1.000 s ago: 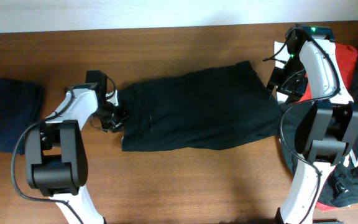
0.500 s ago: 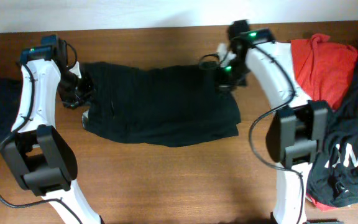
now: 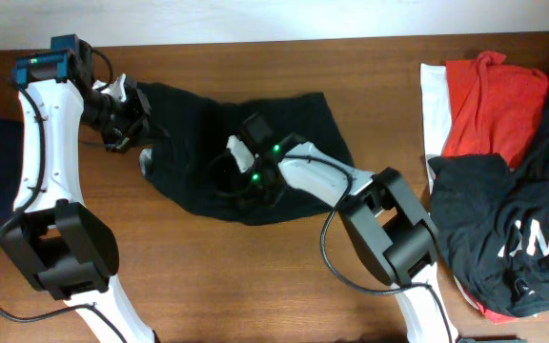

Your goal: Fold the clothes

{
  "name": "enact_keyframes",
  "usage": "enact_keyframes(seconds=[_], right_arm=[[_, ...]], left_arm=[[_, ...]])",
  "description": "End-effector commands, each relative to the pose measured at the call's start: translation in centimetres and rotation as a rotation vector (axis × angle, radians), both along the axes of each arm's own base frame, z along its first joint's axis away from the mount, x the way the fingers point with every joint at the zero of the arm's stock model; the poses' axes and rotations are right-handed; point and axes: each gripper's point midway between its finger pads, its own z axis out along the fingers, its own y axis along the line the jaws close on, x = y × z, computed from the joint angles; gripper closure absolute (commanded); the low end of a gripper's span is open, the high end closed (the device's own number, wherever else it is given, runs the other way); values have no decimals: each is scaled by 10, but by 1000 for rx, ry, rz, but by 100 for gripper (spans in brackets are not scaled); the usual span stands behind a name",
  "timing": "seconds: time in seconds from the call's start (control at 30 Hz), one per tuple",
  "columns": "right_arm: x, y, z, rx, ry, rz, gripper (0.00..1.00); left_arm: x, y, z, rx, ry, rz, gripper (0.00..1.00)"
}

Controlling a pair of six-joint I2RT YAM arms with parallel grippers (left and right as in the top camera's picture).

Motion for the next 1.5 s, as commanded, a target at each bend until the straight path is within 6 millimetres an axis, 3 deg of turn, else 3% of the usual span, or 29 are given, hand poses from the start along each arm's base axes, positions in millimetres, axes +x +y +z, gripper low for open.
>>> enact_keyframes(seconds=[0.0, 0.17, 0.27, 0.37, 0.43, 0.57, 0.67, 0.87, 1.07, 1.27, 1.47], right_arm=[[-37, 16, -17, -12, 48, 45, 96], [-35, 19, -8, -1, 31, 54, 92], [-10, -1, 24, -25, -12, 9, 90], [26, -47, 64, -104, -59, -112, 89], [46, -102, 84, -186, -62, -228, 88], [43, -193, 64, -351, 92, -382, 89], [33, -221, 45, -385, 158, -402, 89], [-4, -222, 0, -417, 228, -362, 89], [-39, -221, -23, -454, 299, -322, 89], [-39, -221, -24, -452, 296, -323, 89], [-39, -221, -24, -452, 296, -323, 89]], left_arm=[[10, -25, 31, -187, -88, -24, 99], [11, -28, 34, -208, -97, -29, 99], [9, -19, 24, -133, -81, -23, 99], [9, -13, 18, -77, -73, -23, 98], [8, -8, 13, -37, -66, -24, 98], [8, -12, 12, -27, -68, -35, 97], [9, -30, 13, -26, -81, -79, 97], [10, -82, 12, -6, -137, -210, 97], [-2, -140, 13, -16, -150, -312, 96], [-23, -180, 1, 104, -163, -441, 91], [-27, -224, -7, 110, -216, -510, 91]])
